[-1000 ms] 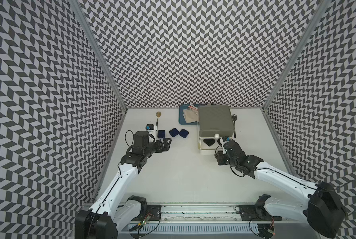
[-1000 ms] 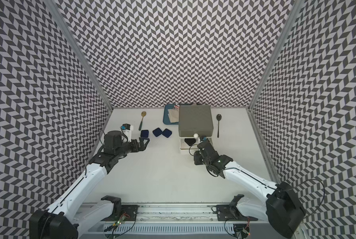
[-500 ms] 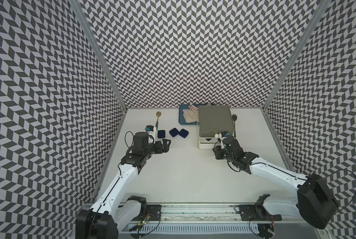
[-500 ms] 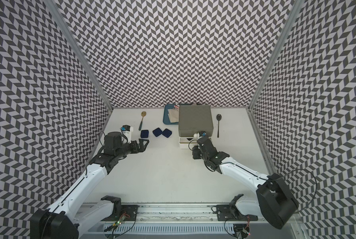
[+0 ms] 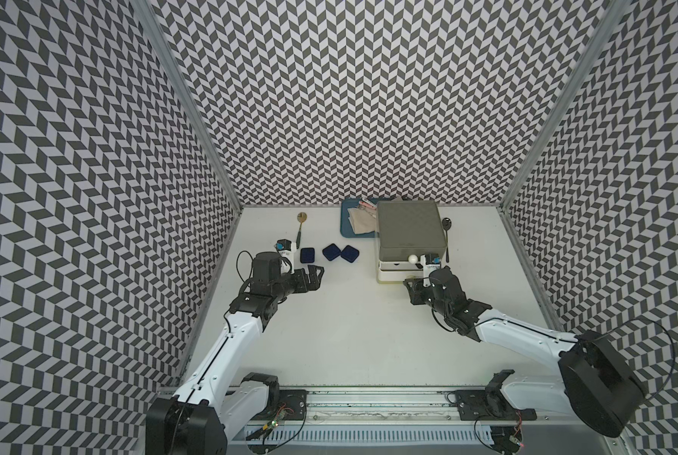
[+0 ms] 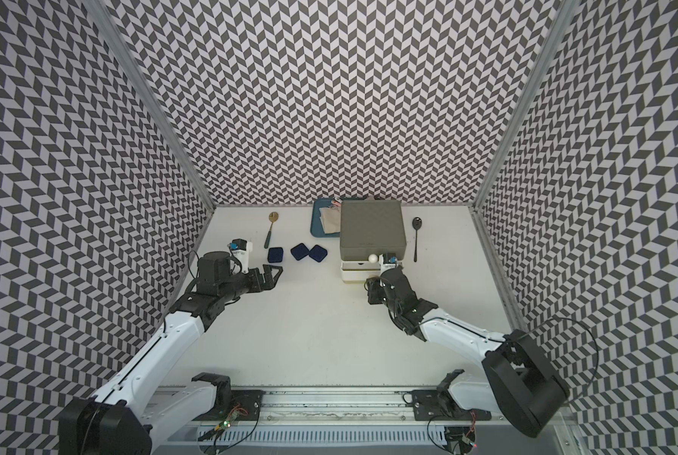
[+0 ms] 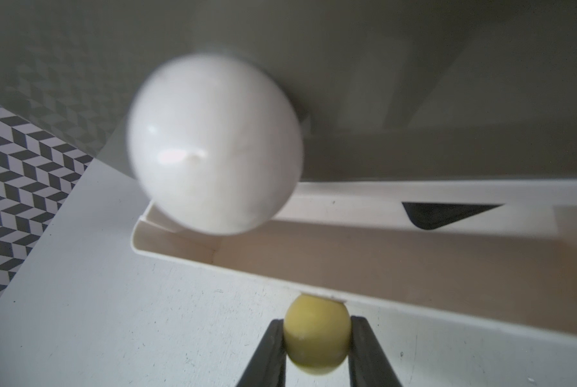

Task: Place the brooch boxes into the drawer by color
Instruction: Close the drawer in the storage box.

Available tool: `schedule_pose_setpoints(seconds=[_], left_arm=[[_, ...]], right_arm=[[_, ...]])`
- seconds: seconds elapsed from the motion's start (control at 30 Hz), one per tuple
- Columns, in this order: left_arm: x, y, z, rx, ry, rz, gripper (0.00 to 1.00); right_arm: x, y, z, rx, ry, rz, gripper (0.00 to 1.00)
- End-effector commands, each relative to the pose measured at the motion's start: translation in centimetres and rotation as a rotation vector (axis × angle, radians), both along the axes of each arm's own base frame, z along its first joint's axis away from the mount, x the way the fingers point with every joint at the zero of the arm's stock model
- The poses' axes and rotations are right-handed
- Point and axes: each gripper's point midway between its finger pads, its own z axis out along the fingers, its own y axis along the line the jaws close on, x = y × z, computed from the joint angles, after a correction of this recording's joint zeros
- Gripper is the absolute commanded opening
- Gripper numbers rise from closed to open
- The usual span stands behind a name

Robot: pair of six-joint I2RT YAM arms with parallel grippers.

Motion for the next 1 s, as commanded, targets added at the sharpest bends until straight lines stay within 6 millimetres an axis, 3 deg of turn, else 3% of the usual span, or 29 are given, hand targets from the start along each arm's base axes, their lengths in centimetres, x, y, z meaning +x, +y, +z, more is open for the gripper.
schedule_pose_setpoints(seconds=[0.0,0.67,0.97], left_arm=[[0.1,-0.1,0.1,-0.002,-0.015,-0.016,1.0],[0.1,0.2,-0.1,-0.002,-0.008,-0.013,1.0],[-0.1,0.1,-0.4,-0.014,0.001,-0.016,1.0]], right_arm=[[1.4,-0.7,2.7,0.035,-0.139,-0.062,0.27],[3.6,0.2,2.6,0.048,-0.167,-0.096,0.27],[4.2,0.0,2.1,0.035,-0.188,-0.118,0.38]])
